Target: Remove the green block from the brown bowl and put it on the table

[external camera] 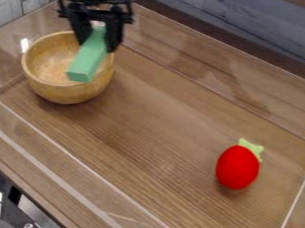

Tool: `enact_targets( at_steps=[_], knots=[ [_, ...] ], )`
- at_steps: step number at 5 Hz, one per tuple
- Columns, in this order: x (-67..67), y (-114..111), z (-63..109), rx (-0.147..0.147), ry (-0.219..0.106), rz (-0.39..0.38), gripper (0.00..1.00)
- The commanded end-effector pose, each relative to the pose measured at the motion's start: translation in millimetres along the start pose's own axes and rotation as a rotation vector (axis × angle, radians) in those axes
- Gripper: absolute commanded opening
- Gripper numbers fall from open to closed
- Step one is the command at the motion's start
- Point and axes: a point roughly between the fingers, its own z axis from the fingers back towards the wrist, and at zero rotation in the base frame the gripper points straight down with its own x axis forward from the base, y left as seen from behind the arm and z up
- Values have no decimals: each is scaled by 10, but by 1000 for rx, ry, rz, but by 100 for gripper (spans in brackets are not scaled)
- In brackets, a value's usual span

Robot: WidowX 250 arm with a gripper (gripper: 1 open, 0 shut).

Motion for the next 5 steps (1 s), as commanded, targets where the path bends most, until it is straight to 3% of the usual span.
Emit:
enact_targets(
  at_steps=[1,3,5],
  knots=[
    [-44,-394,24,7,-59,-50,0],
    [-257,-849,-415,31,-49,-105,0],
    [-377,-793,-693,63,-60,-127,0]
  ],
)
